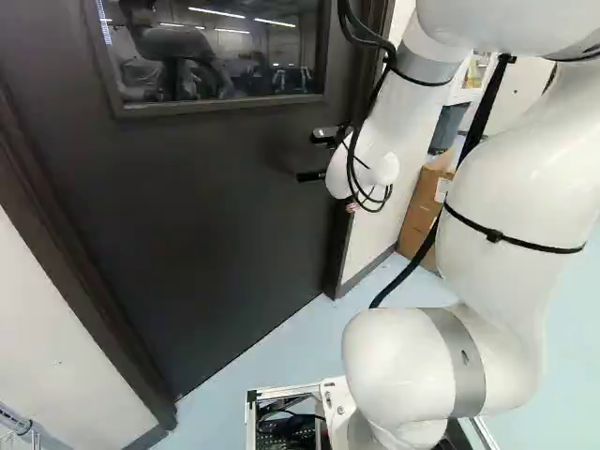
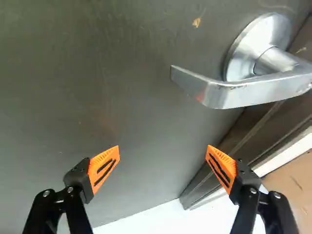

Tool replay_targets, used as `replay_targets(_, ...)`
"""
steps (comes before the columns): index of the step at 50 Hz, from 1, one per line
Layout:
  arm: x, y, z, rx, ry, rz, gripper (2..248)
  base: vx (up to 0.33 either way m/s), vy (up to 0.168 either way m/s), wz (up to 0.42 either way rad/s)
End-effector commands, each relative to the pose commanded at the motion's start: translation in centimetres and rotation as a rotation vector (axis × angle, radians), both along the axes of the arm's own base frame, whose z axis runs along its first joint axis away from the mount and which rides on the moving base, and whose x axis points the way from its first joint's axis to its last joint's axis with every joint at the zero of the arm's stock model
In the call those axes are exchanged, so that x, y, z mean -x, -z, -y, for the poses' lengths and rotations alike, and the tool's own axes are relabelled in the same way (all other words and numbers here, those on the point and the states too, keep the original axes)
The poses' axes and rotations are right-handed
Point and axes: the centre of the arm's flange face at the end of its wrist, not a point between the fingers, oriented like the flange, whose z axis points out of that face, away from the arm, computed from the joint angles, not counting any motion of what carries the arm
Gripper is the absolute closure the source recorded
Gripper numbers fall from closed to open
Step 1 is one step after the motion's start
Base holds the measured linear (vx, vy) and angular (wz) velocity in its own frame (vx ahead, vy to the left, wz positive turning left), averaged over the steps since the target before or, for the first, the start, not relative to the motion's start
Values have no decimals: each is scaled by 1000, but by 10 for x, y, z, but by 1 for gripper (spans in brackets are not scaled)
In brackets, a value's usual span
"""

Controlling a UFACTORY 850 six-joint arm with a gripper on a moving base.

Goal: Open the door and move inside

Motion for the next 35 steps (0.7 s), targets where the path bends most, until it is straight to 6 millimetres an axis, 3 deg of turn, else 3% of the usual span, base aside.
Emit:
replay_targets(17, 35, -17, 3, 5, 18, 40, 3, 0, 0, 0)
replay_targets(35, 43, -36, 3, 11, 20, 85, 3, 0, 0, 0)
